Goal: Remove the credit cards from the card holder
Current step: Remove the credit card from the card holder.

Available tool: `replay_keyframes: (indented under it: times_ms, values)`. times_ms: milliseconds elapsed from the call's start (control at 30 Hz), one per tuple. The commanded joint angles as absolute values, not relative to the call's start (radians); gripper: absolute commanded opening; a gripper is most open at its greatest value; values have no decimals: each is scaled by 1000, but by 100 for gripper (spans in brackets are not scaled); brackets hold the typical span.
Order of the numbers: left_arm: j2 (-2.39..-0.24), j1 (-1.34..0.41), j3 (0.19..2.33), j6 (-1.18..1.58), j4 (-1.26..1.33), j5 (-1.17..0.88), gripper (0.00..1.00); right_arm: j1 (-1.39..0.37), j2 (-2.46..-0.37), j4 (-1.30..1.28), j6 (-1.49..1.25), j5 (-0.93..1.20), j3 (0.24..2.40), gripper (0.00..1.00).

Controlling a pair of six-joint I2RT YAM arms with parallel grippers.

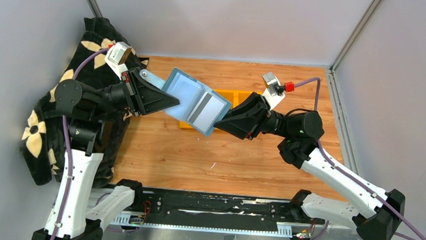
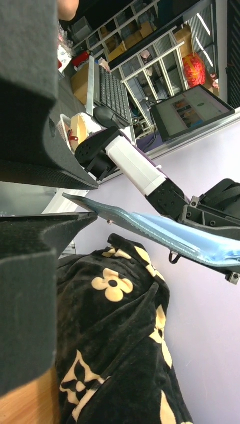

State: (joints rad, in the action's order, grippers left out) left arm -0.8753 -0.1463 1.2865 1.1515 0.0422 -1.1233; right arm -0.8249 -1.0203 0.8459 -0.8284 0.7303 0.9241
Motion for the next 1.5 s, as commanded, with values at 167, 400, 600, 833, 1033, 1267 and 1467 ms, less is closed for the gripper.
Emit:
replay_keyframes:
  times_ms: [167,400,600,833,1033,1267,1467]
  values:
    - [-871,-146,1321,1138,28,-1135,0,-838,-1018,810,-788,707,940,20]
    - [-873,-146,1325,1143,29,-1135,0,-838,-1019,804,-786,708,942,15]
    - [-874,-146,1331,1143,29,-1135,0,-838,-1006,788,-773,709,933,15]
    - [-880,-146,1336,1143,28,-1136,0,-838,-998,781,-767,711,928,15]
    - [-878,-146,1341,1136,20,-1135,0,-838,-979,762,-764,707,917,15]
    - [-877,-146,1345,1133,14,-1133,0,-836,-980,758,-764,703,920,14]
    - [-879,-146,1345,1134,16,-1133,0,-837,-999,754,-765,699,941,13]
